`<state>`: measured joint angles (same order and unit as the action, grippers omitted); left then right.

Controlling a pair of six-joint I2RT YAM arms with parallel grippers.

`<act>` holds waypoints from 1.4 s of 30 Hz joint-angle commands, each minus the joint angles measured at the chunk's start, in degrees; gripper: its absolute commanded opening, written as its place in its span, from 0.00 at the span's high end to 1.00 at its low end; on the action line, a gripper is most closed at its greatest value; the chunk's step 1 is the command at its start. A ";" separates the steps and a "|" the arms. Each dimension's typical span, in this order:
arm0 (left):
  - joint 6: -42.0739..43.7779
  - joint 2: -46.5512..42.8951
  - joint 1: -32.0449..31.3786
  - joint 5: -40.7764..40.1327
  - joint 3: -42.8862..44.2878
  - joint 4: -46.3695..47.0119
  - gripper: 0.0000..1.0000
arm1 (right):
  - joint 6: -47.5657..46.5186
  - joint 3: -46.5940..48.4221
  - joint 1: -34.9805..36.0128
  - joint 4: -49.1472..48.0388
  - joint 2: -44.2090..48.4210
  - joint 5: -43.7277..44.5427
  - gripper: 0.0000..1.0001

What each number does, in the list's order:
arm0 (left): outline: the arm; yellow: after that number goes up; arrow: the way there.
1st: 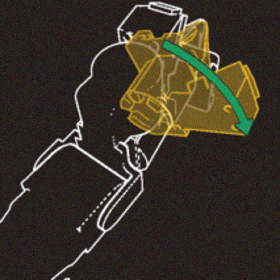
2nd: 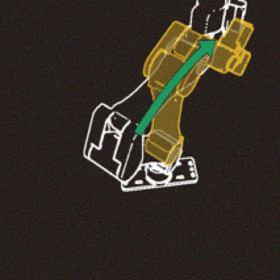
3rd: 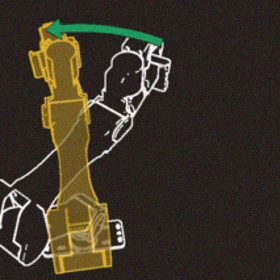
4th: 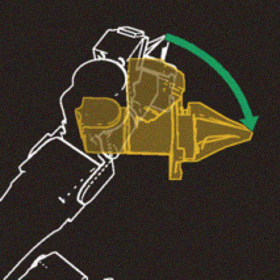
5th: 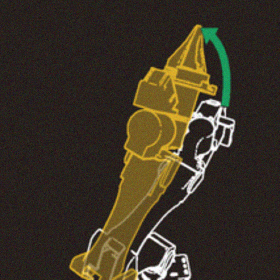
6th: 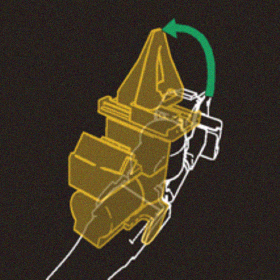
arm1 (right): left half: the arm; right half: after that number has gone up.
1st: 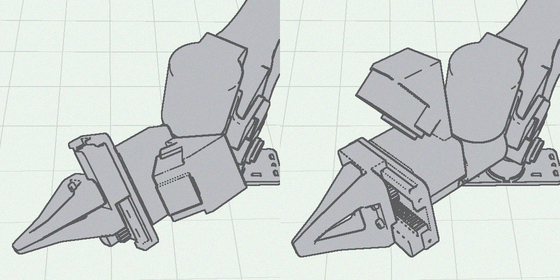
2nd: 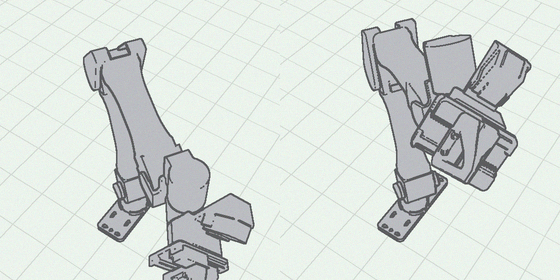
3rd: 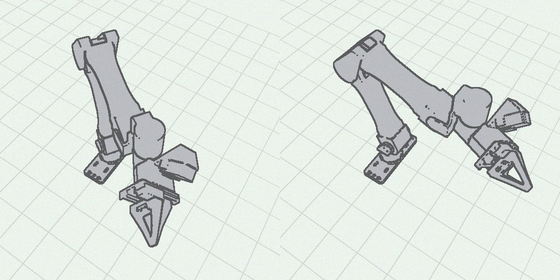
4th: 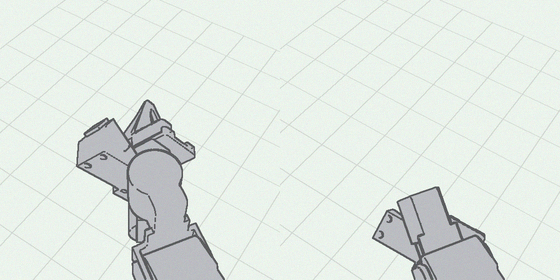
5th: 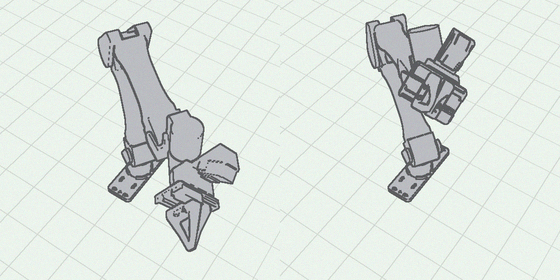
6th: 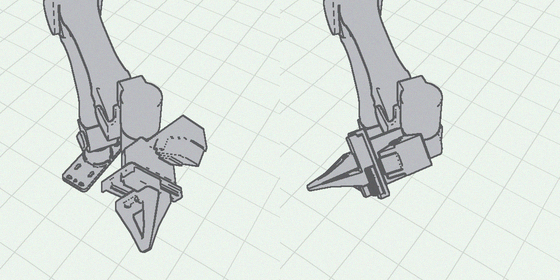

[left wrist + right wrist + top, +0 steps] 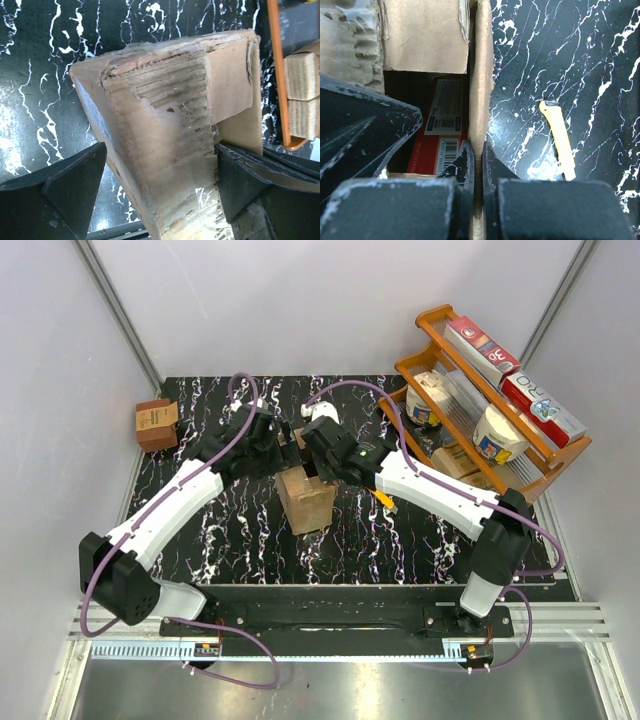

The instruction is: Unpack the express box

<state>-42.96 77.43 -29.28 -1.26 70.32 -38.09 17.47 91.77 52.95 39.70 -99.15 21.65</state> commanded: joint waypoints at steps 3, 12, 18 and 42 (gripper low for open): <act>1.30 1.85 -0.96 -6.92 5.96 -6.12 0.16 | 1.16 0.52 0.58 -2.97 1.42 3.22 1.00; 3.58 -3.51 -0.96 -7.35 7.81 -6.12 0.18 | 1.16 1.13 0.58 -1.21 0.45 5.60 1.00; 4.11 -8.34 -0.43 -11.73 5.09 -9.28 0.18 | 0.90 2.10 0.58 -0.51 -0.07 5.86 1.00; 2.62 -16.52 0.89 -9.03 -11.52 3.26 0.45 | 1.16 4.12 0.58 0.29 -1.04 2.17 1.00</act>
<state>-40.97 59.68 -28.73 -14.39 60.75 -42.61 17.87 93.34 53.36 41.36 -100.20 23.40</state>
